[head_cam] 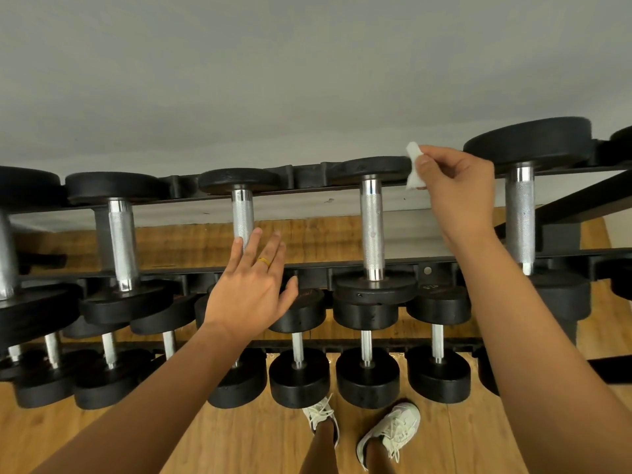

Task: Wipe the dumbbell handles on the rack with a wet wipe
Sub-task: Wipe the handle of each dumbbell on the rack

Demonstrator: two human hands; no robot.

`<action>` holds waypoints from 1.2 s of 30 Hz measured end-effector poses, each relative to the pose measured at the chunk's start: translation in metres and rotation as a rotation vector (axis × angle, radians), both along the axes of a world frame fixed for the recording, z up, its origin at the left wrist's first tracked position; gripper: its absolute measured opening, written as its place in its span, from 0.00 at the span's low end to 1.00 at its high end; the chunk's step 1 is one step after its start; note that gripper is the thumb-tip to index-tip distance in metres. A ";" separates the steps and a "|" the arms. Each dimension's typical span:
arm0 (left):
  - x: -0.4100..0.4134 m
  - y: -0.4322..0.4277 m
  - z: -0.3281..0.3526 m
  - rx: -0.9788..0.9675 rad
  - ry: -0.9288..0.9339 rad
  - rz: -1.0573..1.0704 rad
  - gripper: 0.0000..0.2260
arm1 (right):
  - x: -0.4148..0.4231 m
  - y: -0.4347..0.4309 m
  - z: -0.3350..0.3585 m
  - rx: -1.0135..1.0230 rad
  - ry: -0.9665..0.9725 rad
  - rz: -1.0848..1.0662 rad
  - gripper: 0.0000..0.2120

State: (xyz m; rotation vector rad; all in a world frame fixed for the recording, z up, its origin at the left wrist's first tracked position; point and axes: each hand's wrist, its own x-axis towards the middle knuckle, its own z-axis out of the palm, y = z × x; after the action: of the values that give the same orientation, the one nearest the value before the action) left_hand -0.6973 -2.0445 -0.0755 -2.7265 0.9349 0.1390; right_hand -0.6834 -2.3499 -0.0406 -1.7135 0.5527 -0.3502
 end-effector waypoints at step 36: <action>-0.003 0.000 -0.009 -0.207 -0.134 0.026 0.27 | 0.074 0.000 0.065 -0.833 -0.014 1.009 0.10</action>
State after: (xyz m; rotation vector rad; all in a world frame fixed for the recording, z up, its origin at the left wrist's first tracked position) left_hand -0.7007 -2.0448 -0.0845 -2.8933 0.9224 -0.1430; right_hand -0.6099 -2.3494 0.0239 -2.5237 -0.5954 0.1824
